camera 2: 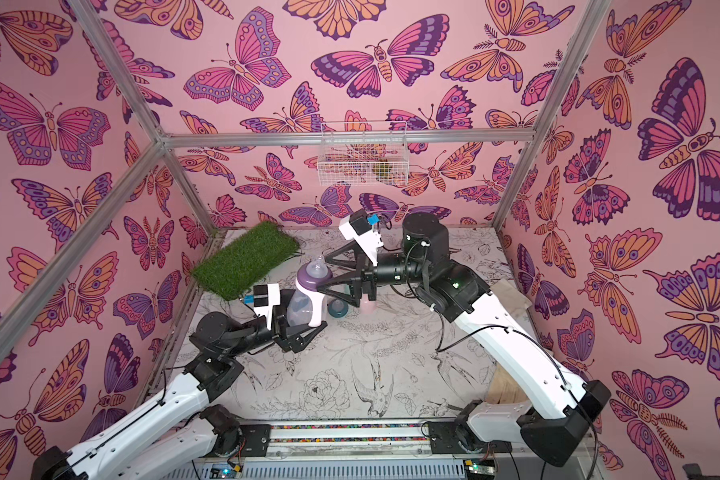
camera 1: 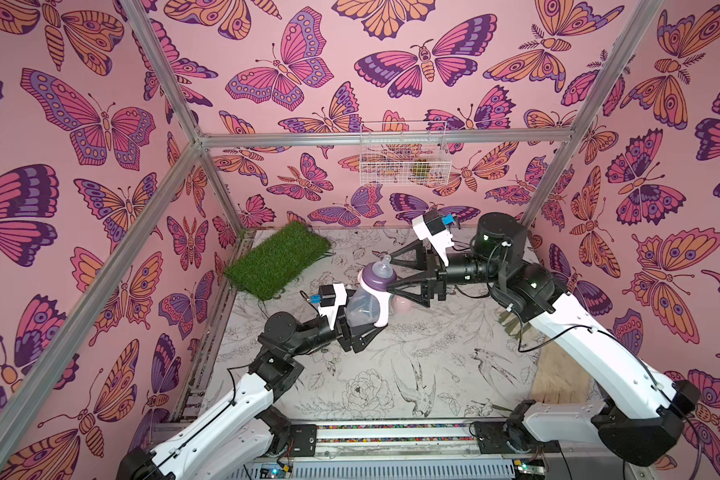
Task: Assemble the baby bottles
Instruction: Screw the nipple onto the baby bottle.
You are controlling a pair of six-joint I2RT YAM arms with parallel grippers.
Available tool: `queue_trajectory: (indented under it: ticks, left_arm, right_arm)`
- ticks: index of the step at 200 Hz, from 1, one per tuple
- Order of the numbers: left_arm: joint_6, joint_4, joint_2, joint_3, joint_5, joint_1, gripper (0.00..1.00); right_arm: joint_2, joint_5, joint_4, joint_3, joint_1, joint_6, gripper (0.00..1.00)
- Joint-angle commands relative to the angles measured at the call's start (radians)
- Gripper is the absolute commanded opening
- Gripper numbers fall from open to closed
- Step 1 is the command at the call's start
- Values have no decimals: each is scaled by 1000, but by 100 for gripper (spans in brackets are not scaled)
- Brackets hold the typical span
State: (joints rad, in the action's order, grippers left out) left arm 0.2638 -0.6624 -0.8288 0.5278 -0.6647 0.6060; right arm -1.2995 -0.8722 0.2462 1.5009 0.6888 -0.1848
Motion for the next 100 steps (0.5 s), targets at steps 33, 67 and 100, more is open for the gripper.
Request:
queue_trajectory:
  ticks: [33,67,100]
  left_arm:
    - [32,-89,-4,34,-59,-9,0]
    - [32,-84,-8,44,-67,-8,0]
    - [34,-83,-10,50,-72,-8,0]
  right_arm:
    - [-12,-59,-44,41,10,-22,84]
    - [-28,-67,-10,60,35,0,85]
    - [-34,-59,1,68,49,8,85]
